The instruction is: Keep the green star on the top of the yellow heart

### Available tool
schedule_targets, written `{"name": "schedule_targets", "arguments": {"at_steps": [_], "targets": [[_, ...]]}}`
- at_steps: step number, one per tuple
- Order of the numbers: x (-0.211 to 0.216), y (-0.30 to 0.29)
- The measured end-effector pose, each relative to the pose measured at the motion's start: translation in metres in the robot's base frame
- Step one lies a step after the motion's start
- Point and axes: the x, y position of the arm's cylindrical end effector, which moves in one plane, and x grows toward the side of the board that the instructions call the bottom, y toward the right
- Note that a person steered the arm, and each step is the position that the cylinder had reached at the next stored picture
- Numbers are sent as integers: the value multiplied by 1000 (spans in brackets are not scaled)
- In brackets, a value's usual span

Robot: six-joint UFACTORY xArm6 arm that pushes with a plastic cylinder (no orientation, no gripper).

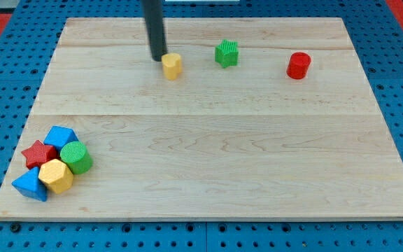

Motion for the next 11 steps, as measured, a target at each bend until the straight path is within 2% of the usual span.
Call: {"name": "schedule_targets", "arguments": {"at_steps": [1,2,3,6,7,8,9,10,11], "targets": [[26,43],[21,35],[18,-3],[81,33],[62,-14],[-13,-21],[-65,86],[-86,172],[-50,153]]}}
